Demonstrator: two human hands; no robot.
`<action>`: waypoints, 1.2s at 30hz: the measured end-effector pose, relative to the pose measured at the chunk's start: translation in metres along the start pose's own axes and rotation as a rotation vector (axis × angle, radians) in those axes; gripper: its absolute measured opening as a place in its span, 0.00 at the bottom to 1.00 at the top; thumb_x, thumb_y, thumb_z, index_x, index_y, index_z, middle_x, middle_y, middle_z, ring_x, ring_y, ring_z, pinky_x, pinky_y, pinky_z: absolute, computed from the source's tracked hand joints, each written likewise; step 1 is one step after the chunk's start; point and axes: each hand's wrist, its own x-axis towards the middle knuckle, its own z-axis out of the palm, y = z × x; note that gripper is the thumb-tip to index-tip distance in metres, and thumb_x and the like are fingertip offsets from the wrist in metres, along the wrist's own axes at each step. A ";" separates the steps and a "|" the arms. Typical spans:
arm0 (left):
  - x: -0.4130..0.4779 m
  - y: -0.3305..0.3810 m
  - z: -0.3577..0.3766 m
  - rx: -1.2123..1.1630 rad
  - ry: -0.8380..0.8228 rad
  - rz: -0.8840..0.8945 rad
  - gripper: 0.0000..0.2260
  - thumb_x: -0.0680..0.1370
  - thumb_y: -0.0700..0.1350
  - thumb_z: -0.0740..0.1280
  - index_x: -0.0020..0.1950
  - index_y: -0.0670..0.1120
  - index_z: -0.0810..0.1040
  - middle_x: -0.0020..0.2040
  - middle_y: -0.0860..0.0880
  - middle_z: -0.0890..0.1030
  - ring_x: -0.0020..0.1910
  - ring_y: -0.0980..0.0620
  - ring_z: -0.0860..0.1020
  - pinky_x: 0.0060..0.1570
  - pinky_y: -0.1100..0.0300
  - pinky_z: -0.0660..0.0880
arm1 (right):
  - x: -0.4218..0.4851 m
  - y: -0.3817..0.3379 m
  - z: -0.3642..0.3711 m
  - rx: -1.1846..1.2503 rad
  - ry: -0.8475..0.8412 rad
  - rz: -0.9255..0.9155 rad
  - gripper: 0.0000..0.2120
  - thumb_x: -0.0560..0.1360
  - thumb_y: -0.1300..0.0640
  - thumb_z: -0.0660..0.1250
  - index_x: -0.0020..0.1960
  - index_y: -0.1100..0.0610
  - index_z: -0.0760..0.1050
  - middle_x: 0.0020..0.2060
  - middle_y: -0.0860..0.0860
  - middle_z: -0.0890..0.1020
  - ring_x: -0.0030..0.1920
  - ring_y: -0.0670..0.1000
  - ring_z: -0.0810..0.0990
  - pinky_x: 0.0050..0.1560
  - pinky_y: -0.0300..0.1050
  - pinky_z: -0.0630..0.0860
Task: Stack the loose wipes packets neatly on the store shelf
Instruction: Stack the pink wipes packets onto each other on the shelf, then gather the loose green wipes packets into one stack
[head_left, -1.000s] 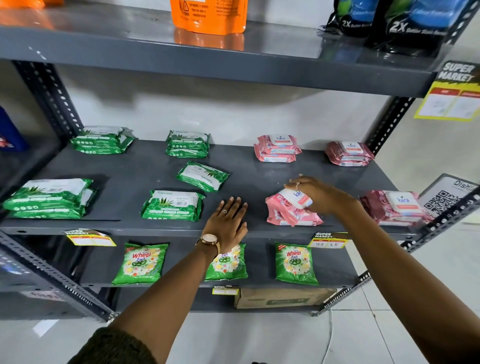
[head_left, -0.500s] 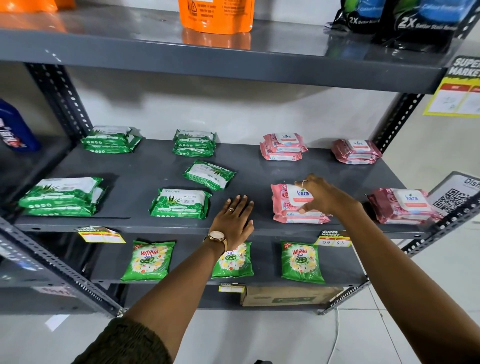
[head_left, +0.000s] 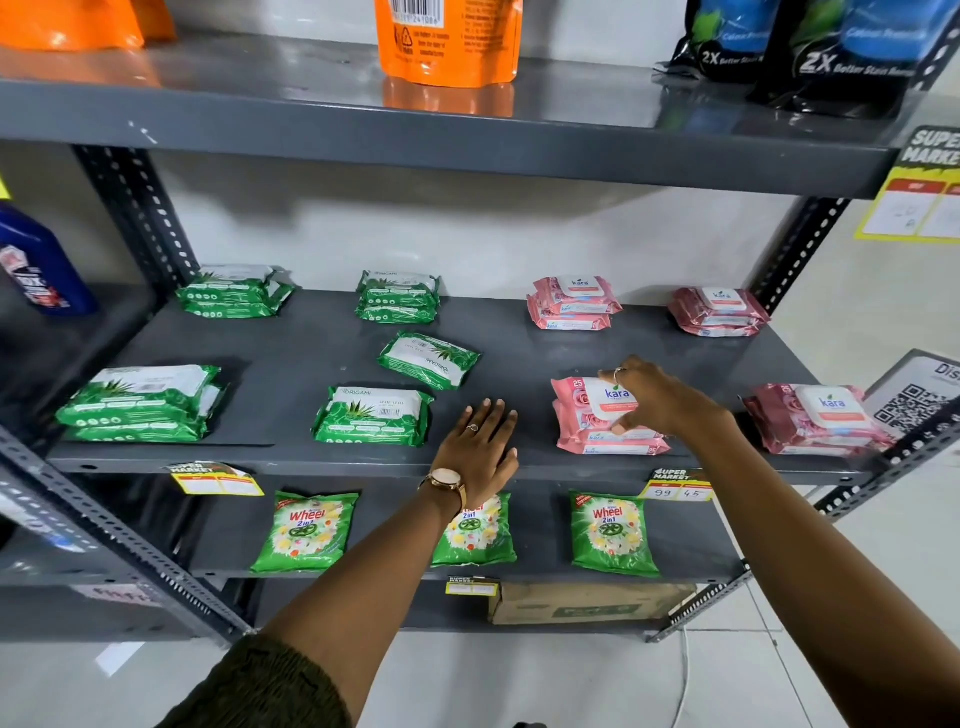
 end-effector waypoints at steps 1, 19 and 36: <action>0.000 0.000 -0.001 -0.006 -0.008 -0.002 0.26 0.81 0.51 0.52 0.77 0.44 0.54 0.79 0.42 0.55 0.78 0.44 0.50 0.76 0.50 0.44 | 0.000 -0.001 0.000 -0.003 0.000 0.003 0.38 0.67 0.60 0.76 0.73 0.57 0.62 0.67 0.58 0.69 0.66 0.58 0.70 0.65 0.49 0.69; 0.069 -0.113 -0.097 0.033 -0.210 -0.070 0.36 0.72 0.33 0.64 0.77 0.41 0.51 0.79 0.43 0.52 0.78 0.45 0.52 0.75 0.53 0.56 | 0.023 -0.156 0.120 0.177 0.057 -0.034 0.32 0.81 0.44 0.45 0.76 0.62 0.43 0.78 0.57 0.46 0.78 0.54 0.41 0.78 0.51 0.39; 0.079 -0.142 -0.168 0.079 -0.423 -0.095 0.37 0.62 0.49 0.79 0.67 0.45 0.69 0.52 0.48 0.75 0.45 0.49 0.72 0.41 0.60 0.68 | 0.031 -0.154 0.145 0.078 0.125 -0.027 0.31 0.80 0.43 0.41 0.76 0.60 0.39 0.78 0.56 0.42 0.77 0.53 0.38 0.77 0.51 0.36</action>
